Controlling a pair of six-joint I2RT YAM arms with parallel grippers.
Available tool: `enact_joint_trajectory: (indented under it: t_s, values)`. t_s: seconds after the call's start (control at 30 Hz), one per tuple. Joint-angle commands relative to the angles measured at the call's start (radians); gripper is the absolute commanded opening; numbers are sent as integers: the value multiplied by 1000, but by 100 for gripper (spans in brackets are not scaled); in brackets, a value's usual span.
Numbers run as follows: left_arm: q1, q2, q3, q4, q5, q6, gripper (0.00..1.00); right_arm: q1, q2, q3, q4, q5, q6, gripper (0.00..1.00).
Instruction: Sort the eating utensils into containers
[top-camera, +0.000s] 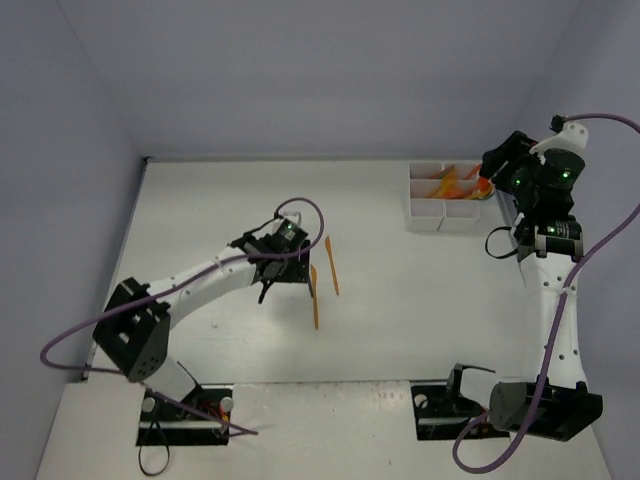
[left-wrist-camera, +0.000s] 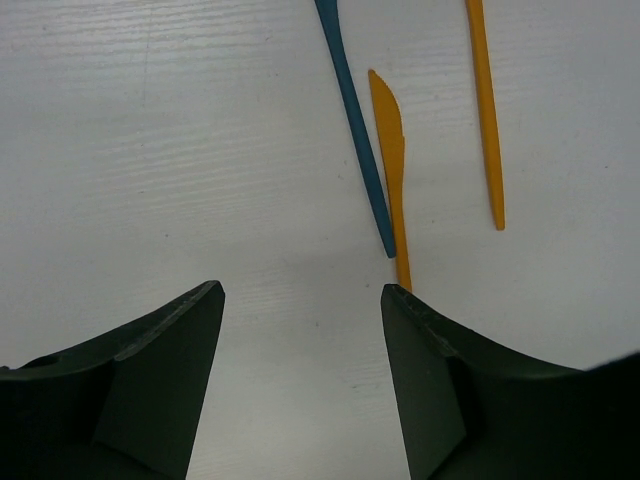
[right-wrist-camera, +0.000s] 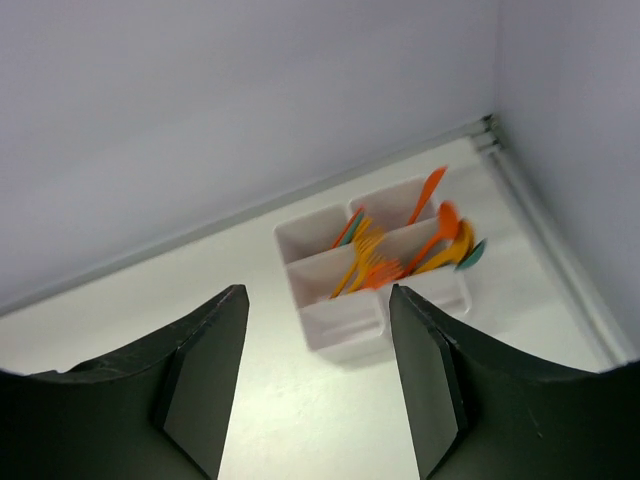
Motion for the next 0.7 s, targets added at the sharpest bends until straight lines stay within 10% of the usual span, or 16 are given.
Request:
enact_joint_trajectory:
  t_s: [0.0,0.67]
  values:
    - [18,72,101,22,13,-38,59,81,-95,-135,12,44,32,56]
    - [76,314,231,70,31,-151,41,206,-361,-398,-178,-10,31,56]
